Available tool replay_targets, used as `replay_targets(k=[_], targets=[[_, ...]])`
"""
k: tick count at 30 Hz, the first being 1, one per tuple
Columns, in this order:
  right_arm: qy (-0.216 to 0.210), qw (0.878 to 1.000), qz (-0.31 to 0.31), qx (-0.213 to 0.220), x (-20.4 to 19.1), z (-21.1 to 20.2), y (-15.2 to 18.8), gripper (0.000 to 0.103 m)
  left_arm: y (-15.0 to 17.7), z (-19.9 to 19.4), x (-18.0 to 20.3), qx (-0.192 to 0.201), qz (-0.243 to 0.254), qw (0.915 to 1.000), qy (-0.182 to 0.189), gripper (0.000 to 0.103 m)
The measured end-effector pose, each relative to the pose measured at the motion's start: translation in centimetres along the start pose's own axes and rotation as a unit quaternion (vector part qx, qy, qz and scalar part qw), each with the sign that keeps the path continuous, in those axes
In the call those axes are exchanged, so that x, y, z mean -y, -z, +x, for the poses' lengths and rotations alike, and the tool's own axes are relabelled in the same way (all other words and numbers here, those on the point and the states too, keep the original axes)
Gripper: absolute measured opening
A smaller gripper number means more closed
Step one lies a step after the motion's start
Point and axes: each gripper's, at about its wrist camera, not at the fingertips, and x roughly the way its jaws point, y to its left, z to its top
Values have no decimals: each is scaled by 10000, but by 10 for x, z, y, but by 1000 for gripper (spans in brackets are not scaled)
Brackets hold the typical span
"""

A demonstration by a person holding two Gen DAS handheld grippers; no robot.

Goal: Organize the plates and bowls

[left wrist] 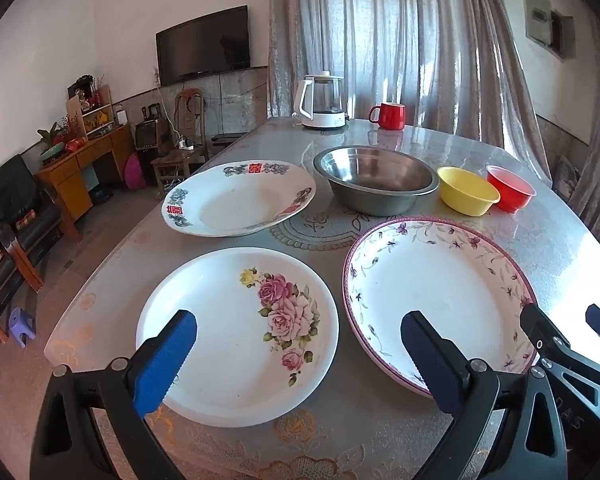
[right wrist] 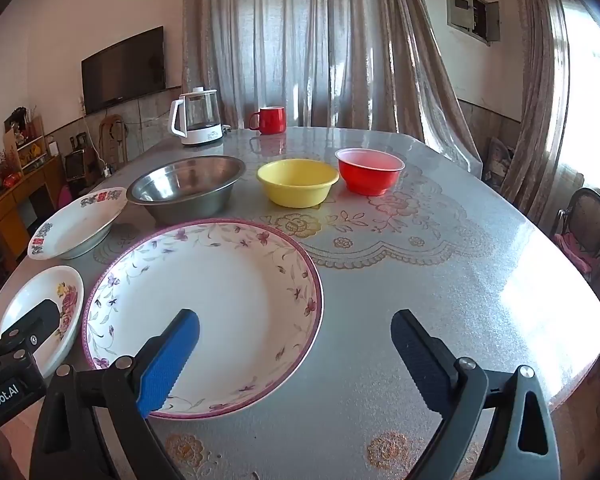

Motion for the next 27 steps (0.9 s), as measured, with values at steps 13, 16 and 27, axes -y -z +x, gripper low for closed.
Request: replay_targets(k=[13, 16, 27], targets=[[-71, 10000, -31, -47, 1, 3, 1, 98, 3, 2, 5, -72, 107, 9999, 60, 103], [-111, 9999, -36, -44, 1, 3, 1, 98, 3, 3, 4, -113, 93, 9999, 66, 103], [-109, 9999, -35, -38, 2, 4, 0, 98, 4, 4, 5, -157, 99, 9998, 95, 103]])
